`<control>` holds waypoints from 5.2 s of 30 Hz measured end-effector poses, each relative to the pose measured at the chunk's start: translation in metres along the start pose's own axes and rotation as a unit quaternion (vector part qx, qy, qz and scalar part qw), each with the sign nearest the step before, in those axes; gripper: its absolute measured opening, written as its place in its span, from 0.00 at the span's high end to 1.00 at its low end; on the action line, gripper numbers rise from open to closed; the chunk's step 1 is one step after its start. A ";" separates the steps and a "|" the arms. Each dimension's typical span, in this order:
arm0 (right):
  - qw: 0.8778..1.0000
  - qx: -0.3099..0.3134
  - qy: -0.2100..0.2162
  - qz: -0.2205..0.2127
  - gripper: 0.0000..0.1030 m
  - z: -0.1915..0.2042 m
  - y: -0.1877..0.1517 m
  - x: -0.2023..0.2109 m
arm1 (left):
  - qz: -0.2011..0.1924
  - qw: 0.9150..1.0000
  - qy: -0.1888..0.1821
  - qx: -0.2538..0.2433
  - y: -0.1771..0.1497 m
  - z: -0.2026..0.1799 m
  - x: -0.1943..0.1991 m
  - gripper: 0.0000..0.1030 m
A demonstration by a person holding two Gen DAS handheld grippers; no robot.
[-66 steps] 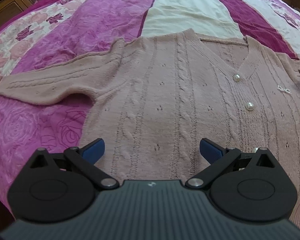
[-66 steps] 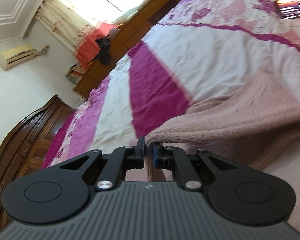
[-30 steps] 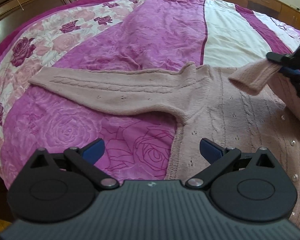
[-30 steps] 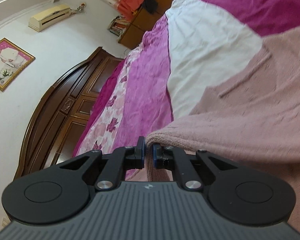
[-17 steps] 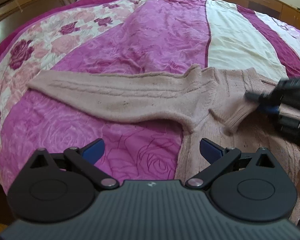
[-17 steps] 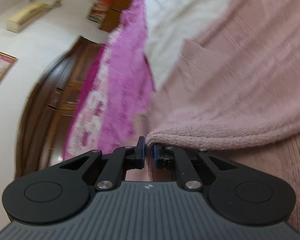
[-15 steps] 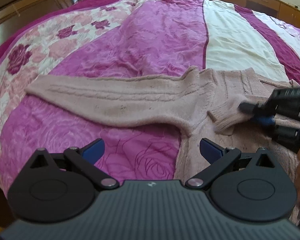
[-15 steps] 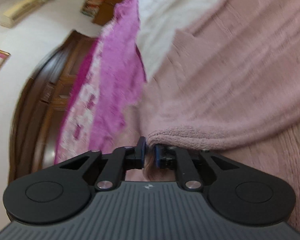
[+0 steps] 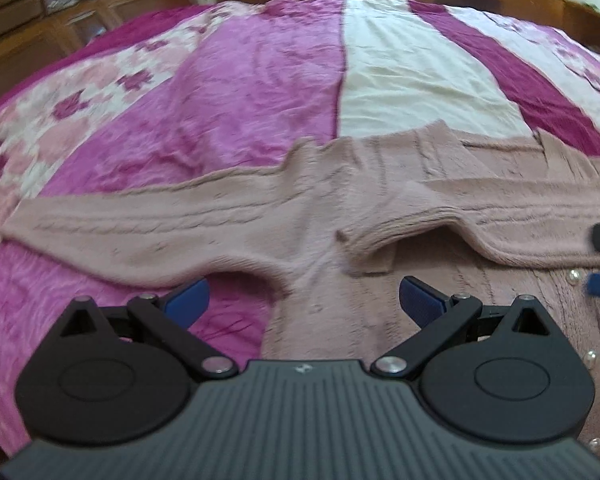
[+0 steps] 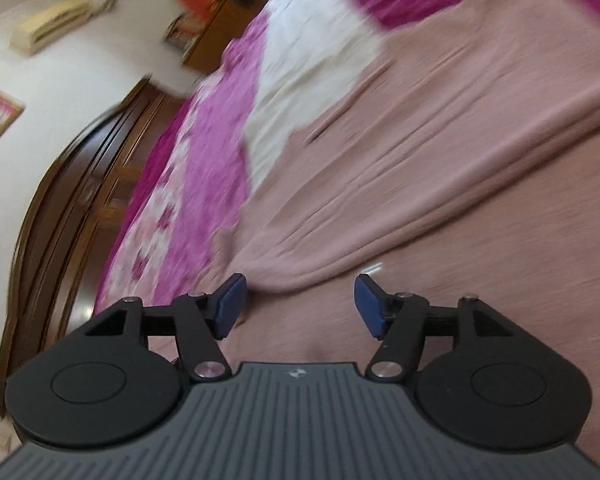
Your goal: Fold small clothes
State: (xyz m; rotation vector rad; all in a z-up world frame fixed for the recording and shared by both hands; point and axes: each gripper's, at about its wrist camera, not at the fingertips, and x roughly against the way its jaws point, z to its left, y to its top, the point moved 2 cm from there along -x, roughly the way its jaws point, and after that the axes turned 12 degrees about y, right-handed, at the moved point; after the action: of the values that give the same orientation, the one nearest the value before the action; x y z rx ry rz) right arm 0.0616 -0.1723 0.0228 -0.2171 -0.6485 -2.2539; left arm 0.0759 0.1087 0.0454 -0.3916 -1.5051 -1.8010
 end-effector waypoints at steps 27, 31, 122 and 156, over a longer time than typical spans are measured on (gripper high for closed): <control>0.986 0.033 -0.104 -0.128 0.34 -0.054 0.042 0.095 | -0.088 0.987 0.131 0.010 0.029 0.025 -0.018 0.00; 0.984 0.066 -0.110 -0.122 0.34 -0.037 0.040 0.100 | -0.070 0.997 0.026 0.032 0.036 0.016 -0.015 0.00; 0.966 0.230 -0.120 -0.016 0.32 0.026 -0.028 0.058 | 0.042 0.983 0.062 0.166 0.002 0.137 -0.026 0.56; 0.962 0.205 -0.177 0.011 0.31 -0.010 -0.042 0.036 | 0.000 0.953 0.063 0.295 0.014 0.191 -0.116 0.87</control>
State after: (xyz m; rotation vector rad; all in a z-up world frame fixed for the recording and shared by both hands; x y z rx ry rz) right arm 0.0072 -0.1756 0.0108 -0.4216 -1.2773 -2.0185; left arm 0.1215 0.3273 0.0300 0.0209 -1.8496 -1.2585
